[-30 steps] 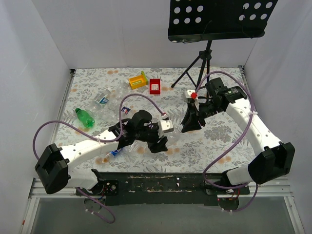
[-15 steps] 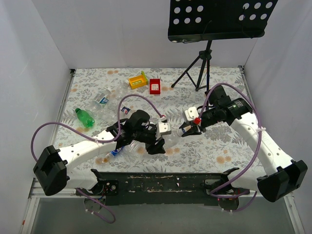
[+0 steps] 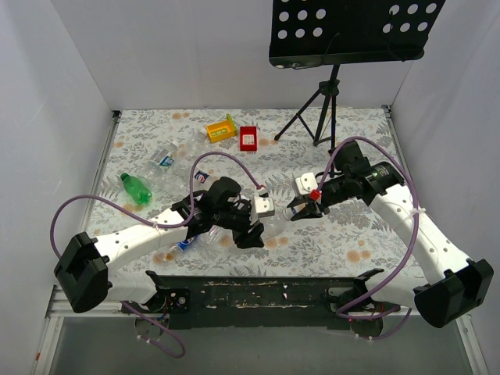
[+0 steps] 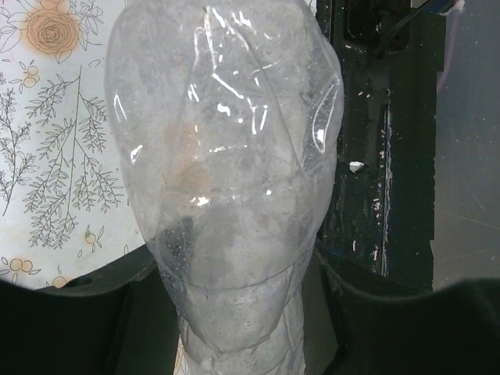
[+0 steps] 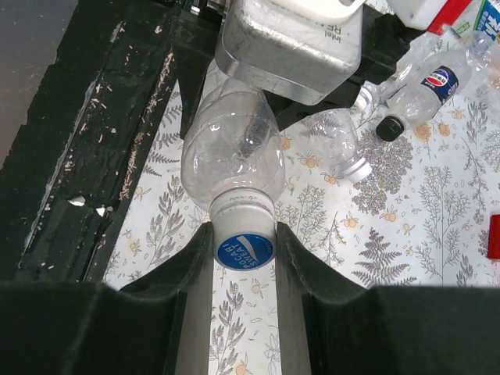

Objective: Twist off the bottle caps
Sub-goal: Unscrew the bottle cap from the plastic bottle.

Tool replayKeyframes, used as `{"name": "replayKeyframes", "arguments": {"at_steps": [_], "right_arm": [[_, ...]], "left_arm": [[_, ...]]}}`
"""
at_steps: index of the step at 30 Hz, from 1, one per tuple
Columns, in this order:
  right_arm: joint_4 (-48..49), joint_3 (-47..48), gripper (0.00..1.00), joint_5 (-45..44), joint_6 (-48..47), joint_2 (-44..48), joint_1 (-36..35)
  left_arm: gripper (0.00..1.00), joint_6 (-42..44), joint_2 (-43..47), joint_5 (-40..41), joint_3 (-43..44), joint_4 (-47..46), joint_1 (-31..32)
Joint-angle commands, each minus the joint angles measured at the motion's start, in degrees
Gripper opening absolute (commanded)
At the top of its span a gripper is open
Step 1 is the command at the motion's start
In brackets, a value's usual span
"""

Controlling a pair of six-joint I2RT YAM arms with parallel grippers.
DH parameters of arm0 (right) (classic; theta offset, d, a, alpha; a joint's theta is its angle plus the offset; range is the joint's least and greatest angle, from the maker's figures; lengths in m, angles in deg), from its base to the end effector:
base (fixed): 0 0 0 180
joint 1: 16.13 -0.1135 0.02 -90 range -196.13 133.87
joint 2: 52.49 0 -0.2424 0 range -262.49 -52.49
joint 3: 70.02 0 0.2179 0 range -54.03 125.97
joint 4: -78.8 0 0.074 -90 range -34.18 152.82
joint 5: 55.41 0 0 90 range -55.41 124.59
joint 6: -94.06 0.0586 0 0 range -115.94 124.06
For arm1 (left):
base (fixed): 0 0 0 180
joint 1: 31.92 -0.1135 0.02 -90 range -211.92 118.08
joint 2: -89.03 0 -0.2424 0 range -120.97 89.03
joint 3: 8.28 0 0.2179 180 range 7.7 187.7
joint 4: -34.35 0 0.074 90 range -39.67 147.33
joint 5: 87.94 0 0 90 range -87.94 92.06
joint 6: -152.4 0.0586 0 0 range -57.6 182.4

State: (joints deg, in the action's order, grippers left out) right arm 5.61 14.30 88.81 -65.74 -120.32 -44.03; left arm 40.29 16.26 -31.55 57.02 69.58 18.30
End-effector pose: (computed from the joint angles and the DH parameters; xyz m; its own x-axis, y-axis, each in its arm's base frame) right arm 0.1518 0.1342 0.3093 0.3711 -0.4244 -0.8259 -0.9236 -0.2606 -0.2811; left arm 0.1379 -0.2163 0.2334 -0.7409 0.3999 -0.5396 0.6708 0.4002 -0.6244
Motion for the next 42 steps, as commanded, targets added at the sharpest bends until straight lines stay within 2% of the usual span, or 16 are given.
{"name": "replayKeyframes", "arguments": {"at_steps": [1,5,11,13,15,18,23,28,33,38,42], "right_arm": [[1.1,-0.4,0.02,0.1,2.7,0.3,-0.3],[1.9,-0.6,0.05,0.5,4.4,0.4,0.1],[3.0,-0.8,0.22,1.5,6.5,0.4,0.7],[3.7,-0.7,0.34,1.9,8.2,0.5,1.0],[5.7,-0.5,0.55,2.1,12.6,0.7,1.6],[8.1,0.8,0.7,3.9,19.2,0.7,3.5],[8.4,2.4,0.8,6.8,24.8,1.1,6.5],[9.8,0.6,0.84,5.7,29.0,3.7,9.9],[14.6,-1.3,0.84,4.1,40.8,5.9,15.4],[23.1,-3.9,0.84,0.6,60.7,6.6,18.3],[27.9,-8.6,0.82,3.8,69.3,5.5,18.7]], "left_arm": [[0.04,-1.9,1.1,0.1,2.2,-2.6,-0.4],[0.05,-2.3,1.2,0.1,2.2,-2.6,-0.4],[0.04,-2.5,1.5,0.0,2.4,-2.6,-0.4],[0.05,-2.5,1.4,-0.1,2.5,-2.5,-0.4],[0.04,-2.6,1.2,-0.1,2.4,-2.5,-0.4],[0.05,-2.6,1.2,0.1,2.2,-2.4,-0.4],[0.05,-2.6,1.9,1.2,2.2,-1.8,-0.3],[0.05,-2.5,2.6,2.3,2.2,-1.1,-0.4],[0.04,-3.0,1.8,4.1,2.7,-0.6,-0.2],[0.03,-3.2,-1.0,9.0,5.3,-0.8,0.3],[0.03,-3.2,-3.9,12.7,8.2,-1.1,1.6]]}}
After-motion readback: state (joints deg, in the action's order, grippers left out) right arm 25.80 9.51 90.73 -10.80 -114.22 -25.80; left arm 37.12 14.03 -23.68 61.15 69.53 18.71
